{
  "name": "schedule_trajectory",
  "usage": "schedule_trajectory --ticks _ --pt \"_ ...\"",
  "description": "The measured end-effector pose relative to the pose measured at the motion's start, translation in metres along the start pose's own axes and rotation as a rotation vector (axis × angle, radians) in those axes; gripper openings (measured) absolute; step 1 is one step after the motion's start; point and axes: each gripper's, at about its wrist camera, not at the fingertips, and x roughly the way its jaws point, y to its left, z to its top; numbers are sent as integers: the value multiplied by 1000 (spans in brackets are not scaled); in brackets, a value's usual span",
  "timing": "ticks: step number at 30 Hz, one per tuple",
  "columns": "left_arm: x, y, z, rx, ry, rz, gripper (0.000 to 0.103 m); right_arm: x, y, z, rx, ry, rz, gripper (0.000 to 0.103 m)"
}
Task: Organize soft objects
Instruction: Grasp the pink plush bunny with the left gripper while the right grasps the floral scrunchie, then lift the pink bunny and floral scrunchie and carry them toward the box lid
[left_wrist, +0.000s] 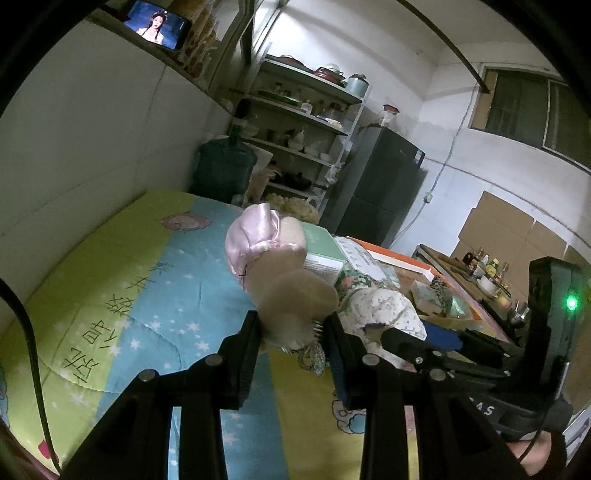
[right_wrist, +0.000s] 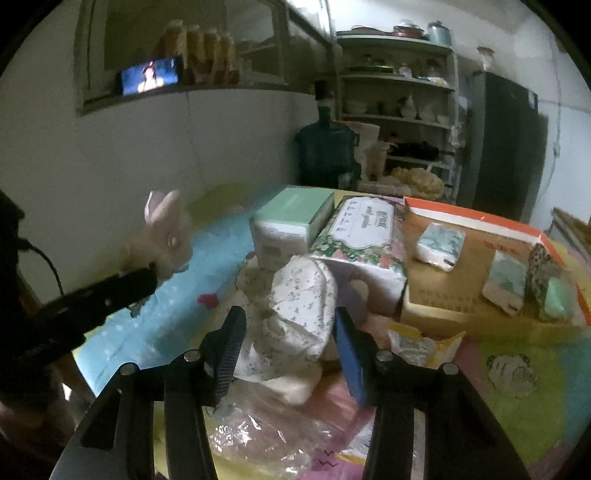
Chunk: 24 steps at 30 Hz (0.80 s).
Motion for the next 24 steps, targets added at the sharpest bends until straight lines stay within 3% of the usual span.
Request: schedule_trajectory --ticks 1,2,3,24 --pt "0 1 0 -1 0 2 35 2 1 0 -4 3 -9 39" --pt "0 0 0 -2 0 4 35 3 1 0 -7 6 -24 15" --pt "-1 0 0 -3 1 4 35 4 1 0 -8 9 -30 8" --pt "-13 -22 11 62 -43 -30 35 -71 -20 41 12 -246 -18 6"
